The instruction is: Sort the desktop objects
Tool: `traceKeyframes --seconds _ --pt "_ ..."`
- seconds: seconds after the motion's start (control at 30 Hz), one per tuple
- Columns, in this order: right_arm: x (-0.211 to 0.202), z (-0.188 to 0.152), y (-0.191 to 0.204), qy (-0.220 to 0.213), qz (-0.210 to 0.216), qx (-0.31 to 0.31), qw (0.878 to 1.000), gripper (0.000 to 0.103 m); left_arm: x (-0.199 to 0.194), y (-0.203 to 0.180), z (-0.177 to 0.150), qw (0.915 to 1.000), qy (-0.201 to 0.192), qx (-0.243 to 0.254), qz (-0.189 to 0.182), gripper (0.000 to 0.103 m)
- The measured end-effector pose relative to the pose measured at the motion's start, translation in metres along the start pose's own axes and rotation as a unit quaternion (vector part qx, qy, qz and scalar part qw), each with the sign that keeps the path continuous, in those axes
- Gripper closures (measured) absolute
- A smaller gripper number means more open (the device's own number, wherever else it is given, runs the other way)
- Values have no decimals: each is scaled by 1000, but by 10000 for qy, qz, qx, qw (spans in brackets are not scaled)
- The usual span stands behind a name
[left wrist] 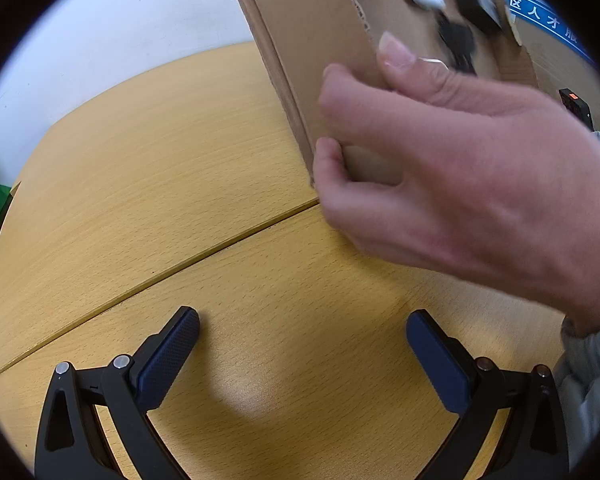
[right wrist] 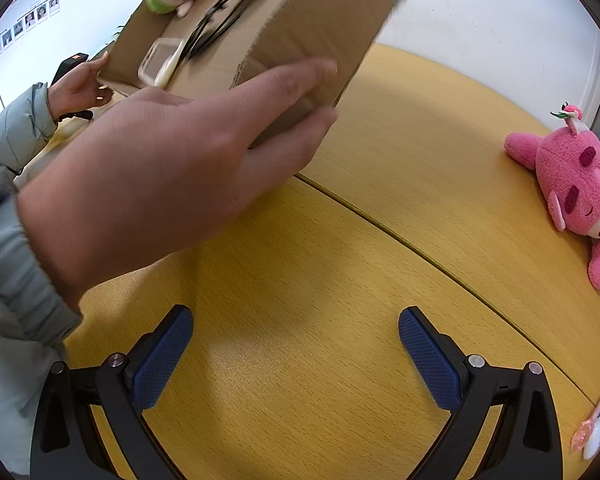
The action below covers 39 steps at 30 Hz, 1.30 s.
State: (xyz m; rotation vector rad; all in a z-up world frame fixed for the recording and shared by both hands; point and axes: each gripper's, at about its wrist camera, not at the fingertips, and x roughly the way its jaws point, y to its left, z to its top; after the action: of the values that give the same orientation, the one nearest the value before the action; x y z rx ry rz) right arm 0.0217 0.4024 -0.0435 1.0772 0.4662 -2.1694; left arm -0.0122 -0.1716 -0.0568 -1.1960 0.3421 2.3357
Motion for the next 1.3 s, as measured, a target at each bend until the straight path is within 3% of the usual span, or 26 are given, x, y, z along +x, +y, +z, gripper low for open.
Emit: traceKeyframes --seconds 1.3 --pt "2 2 4 3 -9 29 10000 0 26 1 4 10000 -1 -8 0 0"
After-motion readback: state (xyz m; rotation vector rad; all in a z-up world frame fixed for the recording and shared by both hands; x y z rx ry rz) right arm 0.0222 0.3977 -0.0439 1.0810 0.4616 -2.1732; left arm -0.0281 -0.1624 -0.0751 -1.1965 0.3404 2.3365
